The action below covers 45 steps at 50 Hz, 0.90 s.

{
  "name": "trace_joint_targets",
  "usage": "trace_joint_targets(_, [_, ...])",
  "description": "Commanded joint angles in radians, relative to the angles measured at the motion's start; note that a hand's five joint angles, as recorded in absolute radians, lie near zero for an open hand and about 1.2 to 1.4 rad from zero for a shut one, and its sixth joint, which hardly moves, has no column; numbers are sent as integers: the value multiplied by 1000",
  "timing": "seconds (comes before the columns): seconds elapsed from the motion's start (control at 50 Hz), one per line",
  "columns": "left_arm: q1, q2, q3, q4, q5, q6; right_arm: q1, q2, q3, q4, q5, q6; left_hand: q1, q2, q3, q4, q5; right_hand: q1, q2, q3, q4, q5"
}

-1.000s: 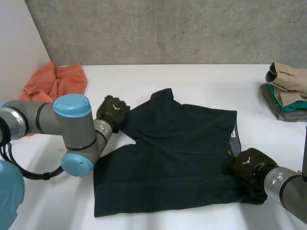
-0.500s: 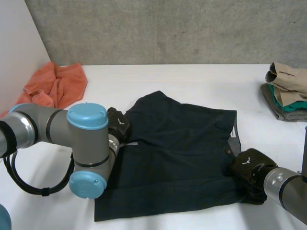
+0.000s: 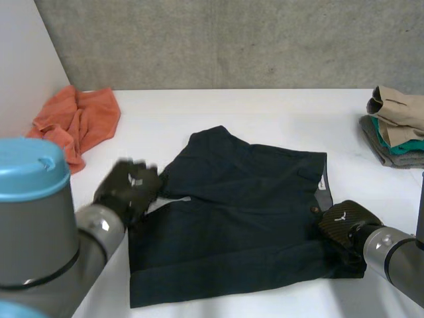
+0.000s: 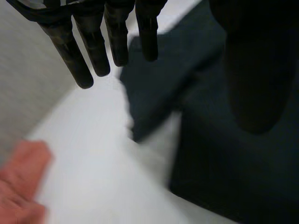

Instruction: Fold the laundry.

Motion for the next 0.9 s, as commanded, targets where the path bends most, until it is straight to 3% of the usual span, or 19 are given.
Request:
trace_joint_targets(0.02, [8, 13, -70, -200, 110, -116, -2, -1, -1, -4, 2, -1, 179, 175, 174, 174, 173, 405, 220, 212, 208, 226])
trace_joint_targets(0.16, [10, 68, -70, -213, 175, -182, -2, -1, 2, -4, 4, -1, 203, 199, 198, 197, 196, 405, 220, 212, 208, 226])
trace_joint_targets(0.5, [18, 64, -124, -229, 170, -201, -4, -6, 4, -6, 9, -1, 212, 208, 206, 206, 205, 405, 220, 212, 208, 226])
trace_joint_targets(0.58, [33, 26, -144, -210, 166, -196, -4, -9, 4, -4, 9, -1, 425, 421, 420, 420, 419, 405, 220, 212, 208, 226])
trace_joint_targets(0.6, [33, 7, -145, -206, 164, -196, -4, -9, 4, -4, 9, -1, 580, 576, 575, 574, 573, 405, 220, 212, 208, 226])
trace_joint_targets(0.62, [30, -31, -142, -201, 163, -196, -4, -12, 6, 1, 7, -1, 945, 941, 940, 939, 938, 405, 220, 212, 208, 226])
trace_joint_targets(0.64, [24, -46, -141, -201, 158, -193, -4, -15, 7, 4, 9, -1, 1041, 1037, 1036, 1036, 1035, 405, 220, 212, 208, 226])
trace_joint_targets(0.72, [1, -28, -139, -207, 149, -182, -2, -70, 27, 62, 13, -26, 1042, 1038, 1037, 1037, 1036, 405, 220, 212, 208, 226])
trace_joint_targets(0.76, [-18, 9, -142, -226, 146, -176, -4, -138, 50, 167, 9, -70, 1042, 1038, 1037, 1037, 1036, 405, 220, 212, 208, 226])
trace_joint_targets(0.9, [-62, 164, -216, -430, 141, 34, -50, -287, 73, 439, -16, -240, 1042, 1038, 1037, 1037, 1036, 405, 220, 212, 208, 226])
